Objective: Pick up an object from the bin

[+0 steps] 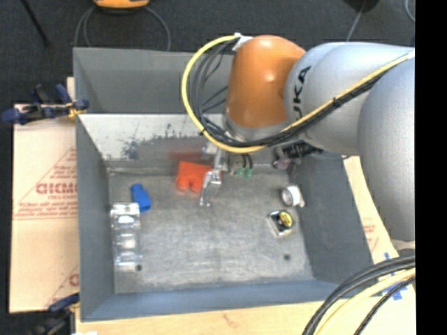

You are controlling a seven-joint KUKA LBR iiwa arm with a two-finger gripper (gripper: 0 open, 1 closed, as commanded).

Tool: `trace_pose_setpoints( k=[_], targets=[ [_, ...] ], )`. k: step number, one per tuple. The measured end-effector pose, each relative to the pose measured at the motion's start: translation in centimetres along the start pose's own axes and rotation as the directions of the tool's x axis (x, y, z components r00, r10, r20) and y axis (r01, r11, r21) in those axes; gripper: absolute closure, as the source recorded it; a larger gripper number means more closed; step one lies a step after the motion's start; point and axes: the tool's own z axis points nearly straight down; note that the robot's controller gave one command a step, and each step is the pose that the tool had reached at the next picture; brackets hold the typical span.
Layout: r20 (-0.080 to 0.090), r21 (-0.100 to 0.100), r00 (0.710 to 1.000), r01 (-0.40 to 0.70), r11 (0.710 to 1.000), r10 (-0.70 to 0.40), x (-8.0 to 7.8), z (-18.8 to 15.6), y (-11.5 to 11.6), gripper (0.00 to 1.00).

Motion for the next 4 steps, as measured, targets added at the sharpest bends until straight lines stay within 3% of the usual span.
trace_pose_setpoints(
  k=[1,2,4],
  targets=[
    [0.023,-0.007,0.998,-0.051,0.999,0.051,-3.02,7.96,-0.06,0.00],
    [0.012,-0.004,0.999,-0.050,0.999,0.050,-2.78,8.42,-0.08,1.00],
    [0.008,-0.008,0.990,-0.140,0.990,0.140,-2.78,8.45,-0.10,1.00]
  ],
)
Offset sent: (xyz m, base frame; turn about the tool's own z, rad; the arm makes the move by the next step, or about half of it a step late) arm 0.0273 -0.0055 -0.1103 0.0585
